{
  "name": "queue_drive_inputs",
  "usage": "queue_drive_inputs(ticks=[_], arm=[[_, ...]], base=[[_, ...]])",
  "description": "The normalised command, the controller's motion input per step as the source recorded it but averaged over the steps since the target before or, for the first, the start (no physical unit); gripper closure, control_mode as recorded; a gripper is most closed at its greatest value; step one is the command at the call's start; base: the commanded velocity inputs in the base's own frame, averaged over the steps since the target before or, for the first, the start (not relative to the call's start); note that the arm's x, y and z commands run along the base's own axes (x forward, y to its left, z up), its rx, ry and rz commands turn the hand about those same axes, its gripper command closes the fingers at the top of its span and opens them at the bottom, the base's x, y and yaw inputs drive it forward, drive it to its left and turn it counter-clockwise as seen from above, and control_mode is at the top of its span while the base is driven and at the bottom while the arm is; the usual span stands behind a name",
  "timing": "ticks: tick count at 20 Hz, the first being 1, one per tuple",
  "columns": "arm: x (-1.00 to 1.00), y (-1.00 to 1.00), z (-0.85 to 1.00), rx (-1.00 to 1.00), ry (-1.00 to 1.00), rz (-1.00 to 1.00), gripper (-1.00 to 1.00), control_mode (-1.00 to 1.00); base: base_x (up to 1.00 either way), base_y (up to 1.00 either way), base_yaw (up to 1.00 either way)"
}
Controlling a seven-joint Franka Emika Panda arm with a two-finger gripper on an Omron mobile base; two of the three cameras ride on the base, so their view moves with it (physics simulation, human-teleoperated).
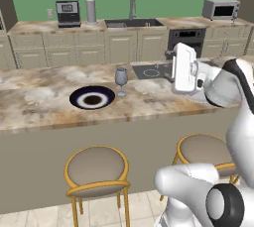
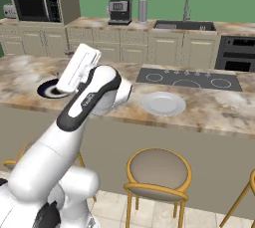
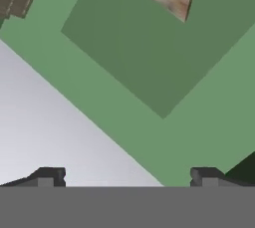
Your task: Retrieve the wine glasses from the counter and place one next to each plate.
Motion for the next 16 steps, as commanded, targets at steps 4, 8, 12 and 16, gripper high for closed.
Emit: queue_drive_inputs(ticks=[4, 8, 12, 16], arm=[[-0.96, 0.0, 0.41, 0.0, -0.16, 0.02, -1.0, -1.0], [-1.0, 0.0, 0.48, 0.0, -0.2, 0.0, -1.0, -1.0], [0.0, 0.0, 0.0, 0.0, 0.0, 0.0, -1.0, 1.0], [0.0, 0.0, 0.0, 0.0, 0.0, 0.0, -1.0, 1.0]], base=[[0.0, 0.0, 0.0], [0.0, 0.0, 0.0], [-1.0, 0.36, 0.08], [-1.0, 0.82, 0.07]])
